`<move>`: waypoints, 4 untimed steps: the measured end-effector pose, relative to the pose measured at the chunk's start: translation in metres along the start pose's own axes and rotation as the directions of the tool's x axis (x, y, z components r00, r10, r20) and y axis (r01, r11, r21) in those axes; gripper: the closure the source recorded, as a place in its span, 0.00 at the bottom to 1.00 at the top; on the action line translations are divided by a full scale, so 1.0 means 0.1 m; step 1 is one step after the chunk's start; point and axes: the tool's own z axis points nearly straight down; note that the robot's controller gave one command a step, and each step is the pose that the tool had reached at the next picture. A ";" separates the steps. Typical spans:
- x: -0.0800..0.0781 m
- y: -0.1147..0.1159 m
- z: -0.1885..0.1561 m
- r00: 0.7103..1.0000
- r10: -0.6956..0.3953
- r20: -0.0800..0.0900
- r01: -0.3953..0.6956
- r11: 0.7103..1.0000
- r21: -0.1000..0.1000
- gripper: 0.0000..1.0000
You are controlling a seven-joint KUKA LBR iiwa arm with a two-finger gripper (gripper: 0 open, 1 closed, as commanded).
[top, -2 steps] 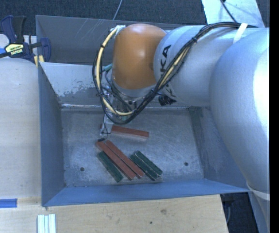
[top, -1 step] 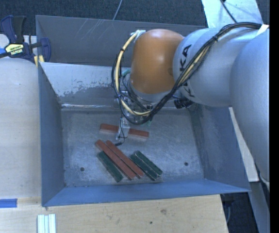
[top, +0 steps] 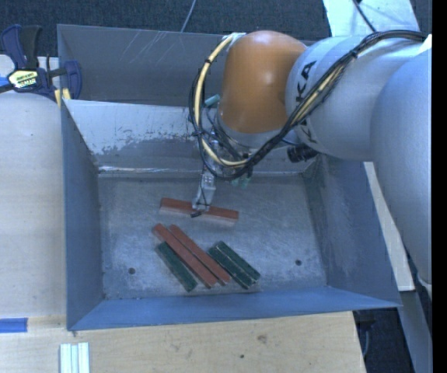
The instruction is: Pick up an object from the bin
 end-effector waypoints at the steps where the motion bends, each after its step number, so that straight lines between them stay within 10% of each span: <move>1: 0.06 -0.10 0.77 0.999 0.053 -0.010 -0.053 0.999 0.002 0.00; 2: -0.05 -0.14 0.71 0.997 0.072 0.001 -0.072 0.997 -0.002 1.00; 4: -0.04 -0.14 0.68 0.997 0.073 -0.002 -0.073 0.997 -0.001 1.00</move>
Offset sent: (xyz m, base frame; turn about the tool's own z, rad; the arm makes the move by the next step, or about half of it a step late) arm 0.0012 -0.0146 -0.0725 0.0738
